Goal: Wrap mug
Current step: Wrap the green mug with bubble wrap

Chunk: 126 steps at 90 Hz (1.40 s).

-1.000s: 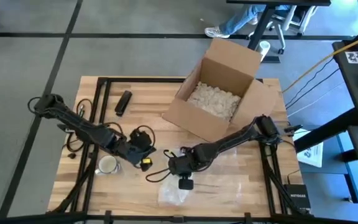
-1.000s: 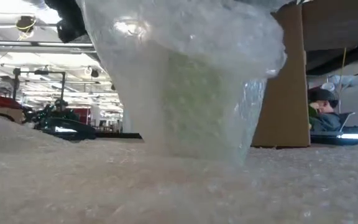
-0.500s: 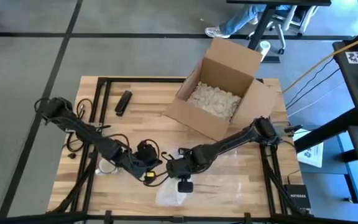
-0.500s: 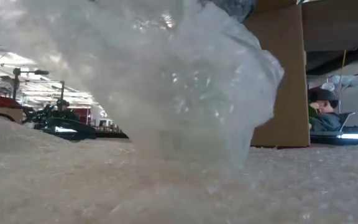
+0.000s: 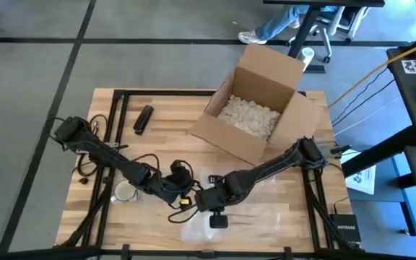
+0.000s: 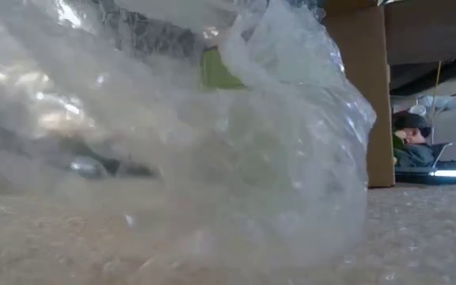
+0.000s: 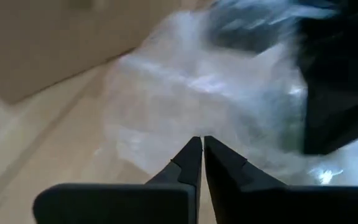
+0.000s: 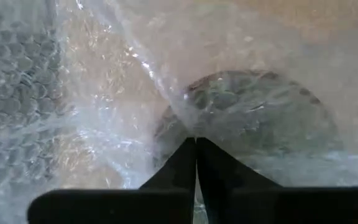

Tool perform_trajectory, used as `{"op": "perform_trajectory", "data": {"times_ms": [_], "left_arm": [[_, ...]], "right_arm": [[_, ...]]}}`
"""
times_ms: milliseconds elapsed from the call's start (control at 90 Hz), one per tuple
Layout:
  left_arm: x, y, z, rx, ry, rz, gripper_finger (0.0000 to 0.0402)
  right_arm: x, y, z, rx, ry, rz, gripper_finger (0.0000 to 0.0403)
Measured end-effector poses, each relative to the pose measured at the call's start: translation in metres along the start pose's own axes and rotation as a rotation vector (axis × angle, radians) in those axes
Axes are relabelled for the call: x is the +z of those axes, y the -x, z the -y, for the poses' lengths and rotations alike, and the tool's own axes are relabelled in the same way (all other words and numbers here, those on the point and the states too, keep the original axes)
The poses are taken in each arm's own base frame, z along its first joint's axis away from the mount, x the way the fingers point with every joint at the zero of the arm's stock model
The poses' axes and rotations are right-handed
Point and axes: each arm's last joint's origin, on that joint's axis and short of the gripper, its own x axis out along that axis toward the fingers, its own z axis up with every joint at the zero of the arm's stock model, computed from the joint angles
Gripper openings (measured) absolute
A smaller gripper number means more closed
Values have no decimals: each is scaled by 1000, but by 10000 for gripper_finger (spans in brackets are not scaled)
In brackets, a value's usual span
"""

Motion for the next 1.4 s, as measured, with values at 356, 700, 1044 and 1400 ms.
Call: {"op": "perform_trajectory", "data": {"times_ms": [356, 700, 1044, 1400], "left_arm": [[4, -2, 10, -159, -4, 18, 0], [-15, -29, 5, -138, 5, -68, 0], [-14, -32, 1, -174, 21, -103, 0], [-14, -31, 3, -183, 23, -98, 0]], "right_arm": [[3, 5, 0, -9, 47, 37, 0], [-2, 5, 3, -40, 40, -11, 0], [-9, 48, 9, -254, 22, 74, 0], [-2, 55, 36, -504, 24, 181, 0]]}}
